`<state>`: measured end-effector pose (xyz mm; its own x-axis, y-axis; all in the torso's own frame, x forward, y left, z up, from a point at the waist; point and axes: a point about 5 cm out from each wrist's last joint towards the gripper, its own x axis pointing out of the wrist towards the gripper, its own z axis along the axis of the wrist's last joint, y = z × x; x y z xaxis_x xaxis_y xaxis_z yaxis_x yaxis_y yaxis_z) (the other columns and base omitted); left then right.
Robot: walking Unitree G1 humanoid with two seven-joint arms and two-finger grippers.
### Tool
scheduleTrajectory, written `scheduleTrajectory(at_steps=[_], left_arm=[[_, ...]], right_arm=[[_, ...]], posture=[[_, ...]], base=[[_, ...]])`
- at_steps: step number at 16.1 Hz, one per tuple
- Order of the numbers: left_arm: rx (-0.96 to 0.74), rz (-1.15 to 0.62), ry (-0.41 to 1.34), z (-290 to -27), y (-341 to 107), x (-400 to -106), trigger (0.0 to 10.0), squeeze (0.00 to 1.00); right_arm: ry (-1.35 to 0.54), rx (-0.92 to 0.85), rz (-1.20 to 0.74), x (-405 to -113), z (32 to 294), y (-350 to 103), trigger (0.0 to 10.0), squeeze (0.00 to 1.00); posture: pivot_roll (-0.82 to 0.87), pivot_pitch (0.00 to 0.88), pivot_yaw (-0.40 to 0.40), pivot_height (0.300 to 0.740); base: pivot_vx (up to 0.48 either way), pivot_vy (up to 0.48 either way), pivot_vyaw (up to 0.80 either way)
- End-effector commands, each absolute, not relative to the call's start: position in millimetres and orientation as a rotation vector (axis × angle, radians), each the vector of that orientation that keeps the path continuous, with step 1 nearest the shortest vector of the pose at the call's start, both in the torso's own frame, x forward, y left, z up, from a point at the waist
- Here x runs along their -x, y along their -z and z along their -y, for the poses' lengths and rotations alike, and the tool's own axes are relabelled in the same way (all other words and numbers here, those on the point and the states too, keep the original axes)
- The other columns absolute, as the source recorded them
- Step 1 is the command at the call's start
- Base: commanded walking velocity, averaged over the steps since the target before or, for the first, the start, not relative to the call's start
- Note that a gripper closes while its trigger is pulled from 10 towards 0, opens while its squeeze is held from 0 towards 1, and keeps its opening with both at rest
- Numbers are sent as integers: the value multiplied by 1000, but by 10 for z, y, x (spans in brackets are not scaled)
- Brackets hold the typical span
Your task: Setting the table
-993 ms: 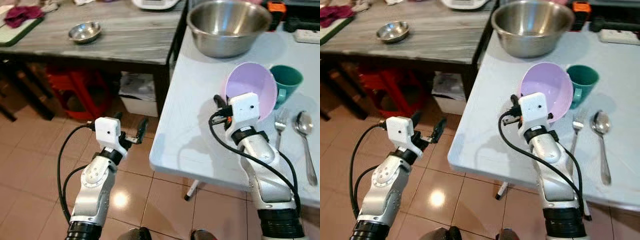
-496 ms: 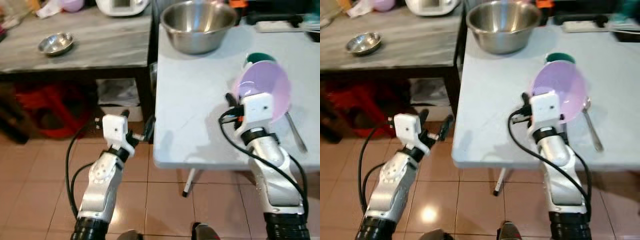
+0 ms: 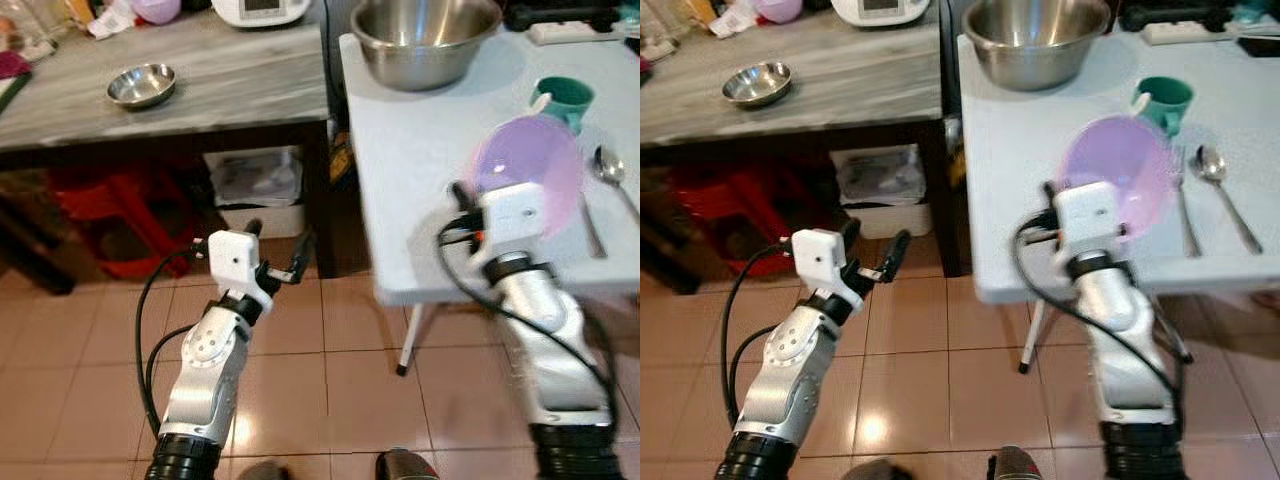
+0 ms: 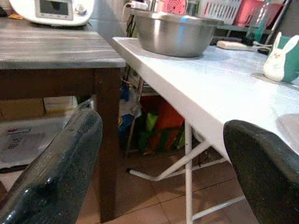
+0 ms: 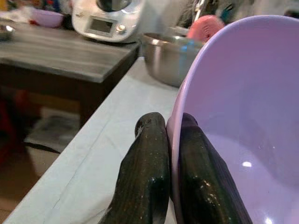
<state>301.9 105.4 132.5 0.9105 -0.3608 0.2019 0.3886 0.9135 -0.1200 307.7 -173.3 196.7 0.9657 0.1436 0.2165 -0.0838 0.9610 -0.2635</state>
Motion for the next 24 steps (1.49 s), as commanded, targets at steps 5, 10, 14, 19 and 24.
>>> scheduleTrajectory(at_steps=[5,10,14,19,24], left_arm=[[136,153,347,-1162,-1242,-3001,10000,0],[129,149,348,-1160,-1229,-3005,10000,0],[126,150,346,-1159,-1231,-3014,10000,0],[120,144,334,-1164,-1222,-3030,10000,0],[32,166,179,-1409,-1230,-3051,10000,0]], right_arm=[[-159,239,281,-3065,1589,-2029,10000,0],[-163,238,282,-3068,1578,-2018,10000,0],[-170,238,280,-3075,1573,-2011,10000,0],[-180,242,284,-3079,1561,-2003,10000,0],[-171,215,260,-3000,1538,-1885,10000,0]], posture=[[-197,166,99,740],[-194,166,102,740],[-193,164,100,740],[-192,157,99,740],[-187,156,94,740]], base=[[0,439,0],[0,438,0],[0,438,0],[0,436,309],[0,227,207]])
